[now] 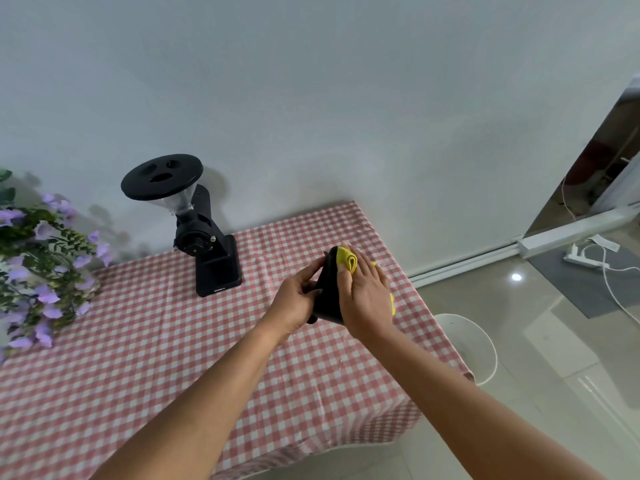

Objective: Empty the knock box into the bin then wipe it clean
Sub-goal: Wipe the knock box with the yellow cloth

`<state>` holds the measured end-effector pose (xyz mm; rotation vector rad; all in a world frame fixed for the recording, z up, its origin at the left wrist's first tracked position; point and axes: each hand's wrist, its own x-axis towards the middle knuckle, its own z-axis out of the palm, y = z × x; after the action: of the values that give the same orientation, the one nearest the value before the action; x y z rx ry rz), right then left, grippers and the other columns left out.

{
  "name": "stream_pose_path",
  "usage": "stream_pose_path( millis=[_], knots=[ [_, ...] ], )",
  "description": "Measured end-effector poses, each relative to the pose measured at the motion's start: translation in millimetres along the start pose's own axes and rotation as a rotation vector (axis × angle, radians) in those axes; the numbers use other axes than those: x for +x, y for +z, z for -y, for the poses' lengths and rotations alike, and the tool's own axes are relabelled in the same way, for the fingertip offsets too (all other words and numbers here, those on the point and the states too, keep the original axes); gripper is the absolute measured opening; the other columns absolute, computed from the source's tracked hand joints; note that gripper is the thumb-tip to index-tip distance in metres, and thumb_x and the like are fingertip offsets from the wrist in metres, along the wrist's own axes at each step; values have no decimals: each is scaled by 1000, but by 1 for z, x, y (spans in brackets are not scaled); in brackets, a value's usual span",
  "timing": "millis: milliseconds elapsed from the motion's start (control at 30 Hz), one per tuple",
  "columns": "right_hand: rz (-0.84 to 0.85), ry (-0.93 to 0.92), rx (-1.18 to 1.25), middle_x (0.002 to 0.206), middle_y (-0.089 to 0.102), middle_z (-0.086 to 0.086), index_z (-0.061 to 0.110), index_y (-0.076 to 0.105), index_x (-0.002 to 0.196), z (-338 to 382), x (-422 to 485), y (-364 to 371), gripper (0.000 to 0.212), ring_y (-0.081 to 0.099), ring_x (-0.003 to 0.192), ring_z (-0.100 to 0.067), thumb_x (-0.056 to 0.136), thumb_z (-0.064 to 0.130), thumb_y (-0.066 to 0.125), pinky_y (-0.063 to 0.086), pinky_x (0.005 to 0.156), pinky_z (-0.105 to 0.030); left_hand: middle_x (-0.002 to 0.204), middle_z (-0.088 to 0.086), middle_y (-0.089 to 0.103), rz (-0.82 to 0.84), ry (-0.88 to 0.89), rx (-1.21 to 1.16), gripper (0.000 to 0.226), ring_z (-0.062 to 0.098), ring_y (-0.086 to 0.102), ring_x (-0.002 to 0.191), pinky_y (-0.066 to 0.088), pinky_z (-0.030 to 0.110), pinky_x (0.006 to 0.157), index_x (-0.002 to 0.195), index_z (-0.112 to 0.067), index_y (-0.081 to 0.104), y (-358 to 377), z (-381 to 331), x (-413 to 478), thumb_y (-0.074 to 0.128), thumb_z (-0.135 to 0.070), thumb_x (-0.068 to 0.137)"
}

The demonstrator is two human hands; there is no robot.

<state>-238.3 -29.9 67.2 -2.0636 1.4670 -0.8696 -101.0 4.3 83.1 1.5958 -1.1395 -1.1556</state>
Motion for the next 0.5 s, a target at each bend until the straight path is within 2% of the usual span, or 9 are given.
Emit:
stream_pose_path(
  millis=[33,100,133,167,267,367,433,500],
  knots=[
    [12,24,39,154,42,8,30,38,150,2,6,-4,60,38,140,-12,101,53,10,26,118,-37,86,-4,77,17,8,9,62,8,57,50,44,22,47,130,-56,53,-1,0,-1,49,-1,101],
    [97,90,126,136,59,4,31,54,136,5,21,-12,54,60,110,-18,102,54,19,49,91,-39,81,-3,75,57,22,30,63,10,48,50,41,25,46,127,-57,53,-3,2,-4,48,1,102],
    [155,109,144,123,65,0,28,60,126,6,29,-16,52,62,94,-17,101,54,22,50,77,-35,80,-2,74,71,26,38,63,11,47,51,40,25,47,129,-55,53,-3,2,-5,47,1,102],
    [212,122,156,112,68,-2,25,64,118,7,36,-20,50,61,84,-16,100,52,26,48,71,-32,82,-1,74,79,30,50,62,12,47,52,40,25,48,132,-53,52,-4,3,-6,47,1,101],
    [377,169,230,90,69,-1,19,71,98,9,56,-34,38,60,80,-15,99,40,39,46,71,-32,93,-2,77,82,30,119,62,6,50,53,42,21,50,140,-47,50,-7,4,-8,46,1,101],
    [438,296,259,66,55,2,19,60,70,14,63,-40,32,50,62,-16,95,33,47,37,55,-30,103,-2,77,85,7,135,61,-2,54,53,43,18,51,143,-42,49,-8,5,-8,45,3,101],
    [388,315,255,71,57,1,17,60,78,20,59,-34,33,56,71,-22,97,38,44,39,60,-33,100,-3,77,67,-9,108,62,-1,56,53,44,20,51,142,-44,49,-5,4,-8,45,2,101],
    [281,168,183,102,65,-2,23,63,108,21,43,-19,37,61,100,-25,102,44,34,46,77,-36,94,-1,76,14,-21,55,61,5,55,53,44,26,51,141,-44,51,-5,4,-5,46,2,101]
  ],
)
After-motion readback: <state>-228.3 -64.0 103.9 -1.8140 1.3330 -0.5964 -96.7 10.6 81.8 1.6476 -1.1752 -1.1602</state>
